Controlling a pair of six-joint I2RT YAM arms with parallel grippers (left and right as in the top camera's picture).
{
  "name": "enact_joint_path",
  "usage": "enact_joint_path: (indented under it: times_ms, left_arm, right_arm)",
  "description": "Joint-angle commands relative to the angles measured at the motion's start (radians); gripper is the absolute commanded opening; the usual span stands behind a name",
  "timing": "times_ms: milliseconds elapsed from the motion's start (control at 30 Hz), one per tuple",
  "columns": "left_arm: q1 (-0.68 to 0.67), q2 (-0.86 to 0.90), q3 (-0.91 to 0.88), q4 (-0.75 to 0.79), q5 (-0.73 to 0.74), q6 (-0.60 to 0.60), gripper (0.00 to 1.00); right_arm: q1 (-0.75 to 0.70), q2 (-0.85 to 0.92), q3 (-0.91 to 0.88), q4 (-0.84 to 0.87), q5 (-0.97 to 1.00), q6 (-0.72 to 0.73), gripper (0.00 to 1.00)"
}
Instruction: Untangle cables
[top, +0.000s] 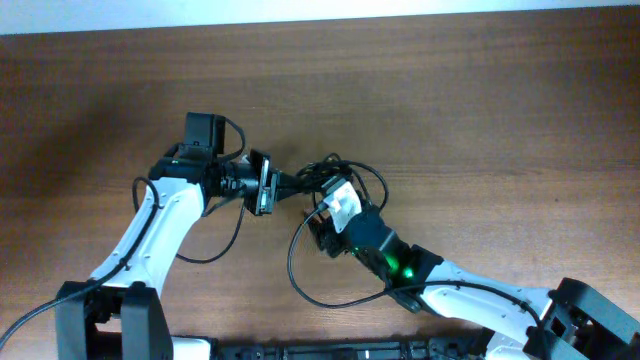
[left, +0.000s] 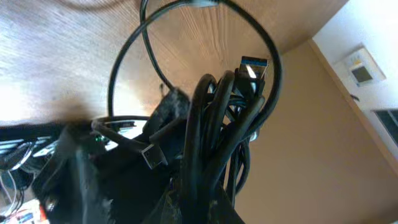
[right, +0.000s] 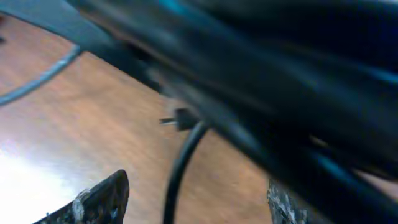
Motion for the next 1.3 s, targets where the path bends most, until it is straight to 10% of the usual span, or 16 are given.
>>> enact_joint_path:
  times_ms: [0, 67, 333, 767, 900, 1100, 1267]
  left_arm:
    - [0.001, -0.024, 0.013, 0.002, 0.09, -0.006, 0.0]
    - [0.002, -0.024, 0.013, 0.002, 0.089, -0.006, 0.0]
    - [0.166, -0.024, 0.013, 0.119, -0.28, -0.006, 0.0]
    - [0.309, -0.024, 0.013, 0.119, -0.205, -0.04, 0.0]
    - [0.309, -0.024, 0.013, 0.114, -0.069, 0.491, 0.0]
    - [0.309, -0.024, 0.013, 0.115, -0.037, 0.693, 0.0]
    - [0.309, -0.024, 0.013, 0.115, -0.115, 1.023, 0.0]
  right_arm:
    - [0.005, 0.005, 0.022, -0.013, 0.084, -0.043, 0.2]
    - [0.006, 0.005, 0.022, -0.032, 0.051, -0.043, 0.04]
    - [0.006, -0.19, 0.022, -0.248, -0.642, 0.115, 0.04]
    - [0.004, -0.24, 0.022, -0.363, -0.736, 0.186, 0.05]
    - [0.005, -0.24, 0.022, -0.326, -0.618, 0.201, 0.26]
    - [0.004, -0.24, 0.022, -0.274, -0.616, 0.227, 0.53]
    - [0.004, -0.24, 0.022, -0.17, -0.384, 0.227, 1.0]
